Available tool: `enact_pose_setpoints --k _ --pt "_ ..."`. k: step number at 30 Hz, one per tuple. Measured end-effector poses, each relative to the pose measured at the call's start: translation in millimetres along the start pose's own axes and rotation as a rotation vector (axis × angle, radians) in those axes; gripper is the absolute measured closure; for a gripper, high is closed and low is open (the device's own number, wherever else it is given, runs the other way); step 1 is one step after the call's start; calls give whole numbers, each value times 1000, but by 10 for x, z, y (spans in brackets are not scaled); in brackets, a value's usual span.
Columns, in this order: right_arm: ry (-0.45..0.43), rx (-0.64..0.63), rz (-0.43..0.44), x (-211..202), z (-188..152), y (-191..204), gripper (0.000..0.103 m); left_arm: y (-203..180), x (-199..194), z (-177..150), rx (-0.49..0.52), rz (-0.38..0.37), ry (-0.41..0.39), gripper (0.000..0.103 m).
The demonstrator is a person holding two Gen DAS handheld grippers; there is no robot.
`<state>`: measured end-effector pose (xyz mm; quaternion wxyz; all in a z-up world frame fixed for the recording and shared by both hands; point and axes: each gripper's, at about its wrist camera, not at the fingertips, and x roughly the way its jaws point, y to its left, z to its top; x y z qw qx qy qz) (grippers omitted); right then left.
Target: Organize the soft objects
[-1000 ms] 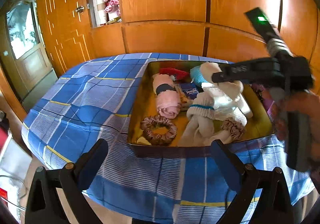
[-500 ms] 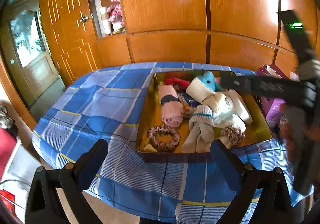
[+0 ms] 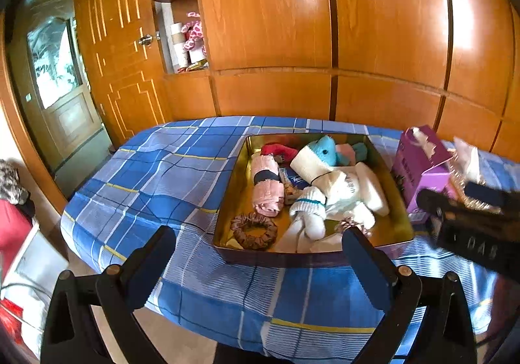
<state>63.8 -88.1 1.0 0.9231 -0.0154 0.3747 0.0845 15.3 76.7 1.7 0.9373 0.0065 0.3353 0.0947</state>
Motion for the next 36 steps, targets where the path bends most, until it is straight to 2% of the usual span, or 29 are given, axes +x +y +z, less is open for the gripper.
enact_pose_setpoints --k 3,8,13,22,25,36 --pt "-13 2 -31 -186 -87 9 19 16 -101 25 -31 0 12 0" --pt "-74 16 9 -461 -207 73 19 39 -289 -6 -52 26 4 0" --pt "-63 44 44 -582 -250 131 19 102 -440 -65 -63 64 -7 0" --pt "-44 39 41 -630 -302 230 19 233 -498 -136 -77 80 27 0" --pt "-48 32 -4 -637 -307 230 19 260 -504 -127 -82 83 27 0" --pt "-28 51 6 -598 -313 183 19 242 -457 -139 -62 94 44 0"
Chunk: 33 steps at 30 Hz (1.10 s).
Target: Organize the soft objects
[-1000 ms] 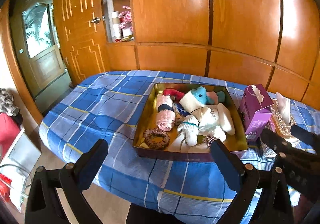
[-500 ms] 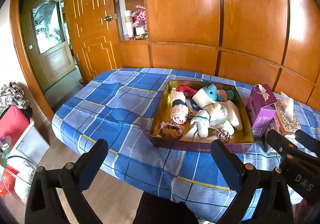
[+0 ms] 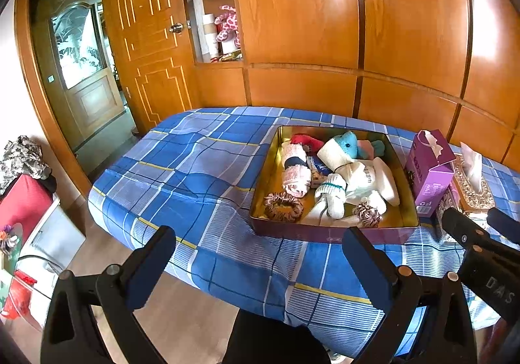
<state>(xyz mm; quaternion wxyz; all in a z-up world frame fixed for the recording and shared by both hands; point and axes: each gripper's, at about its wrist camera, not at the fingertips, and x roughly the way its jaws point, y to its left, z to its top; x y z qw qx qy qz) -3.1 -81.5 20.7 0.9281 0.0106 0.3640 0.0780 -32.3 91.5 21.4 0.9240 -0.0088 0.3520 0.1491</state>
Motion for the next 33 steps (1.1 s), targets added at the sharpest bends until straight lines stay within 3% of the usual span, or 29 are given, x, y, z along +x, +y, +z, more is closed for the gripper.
enact_pose_setpoints --k 33 --pt "18 9 -18 61 -6 -2 19 -5 32 -14 16 -8 15 0"
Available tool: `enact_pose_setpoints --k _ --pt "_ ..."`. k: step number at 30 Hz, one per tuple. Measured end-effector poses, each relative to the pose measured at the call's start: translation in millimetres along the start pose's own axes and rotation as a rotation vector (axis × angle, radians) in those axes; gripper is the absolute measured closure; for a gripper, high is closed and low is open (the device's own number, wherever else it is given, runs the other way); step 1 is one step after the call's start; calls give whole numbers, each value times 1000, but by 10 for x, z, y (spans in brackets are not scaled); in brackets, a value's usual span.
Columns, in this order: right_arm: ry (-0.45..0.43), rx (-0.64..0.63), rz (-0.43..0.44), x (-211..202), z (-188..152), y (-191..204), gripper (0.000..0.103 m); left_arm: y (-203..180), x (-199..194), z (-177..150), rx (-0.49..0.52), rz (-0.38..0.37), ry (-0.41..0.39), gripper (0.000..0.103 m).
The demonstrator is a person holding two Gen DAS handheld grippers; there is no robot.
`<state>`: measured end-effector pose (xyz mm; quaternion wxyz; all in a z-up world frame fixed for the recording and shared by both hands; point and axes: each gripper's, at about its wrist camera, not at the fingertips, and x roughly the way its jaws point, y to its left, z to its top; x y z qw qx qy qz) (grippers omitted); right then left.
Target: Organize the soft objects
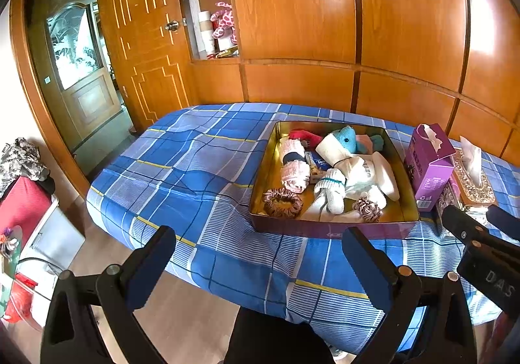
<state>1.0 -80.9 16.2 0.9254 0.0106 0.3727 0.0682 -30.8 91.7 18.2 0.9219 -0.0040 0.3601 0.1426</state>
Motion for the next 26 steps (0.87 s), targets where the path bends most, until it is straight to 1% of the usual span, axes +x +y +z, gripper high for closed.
enact_pose_setpoints --k 20,26 --pt "10 6 -6 31 3 0 19 8 48 -10 3 -16 26 0" --pt "13 9 -4 47 2 7 19 7 56 -19 4 -6 24 0"
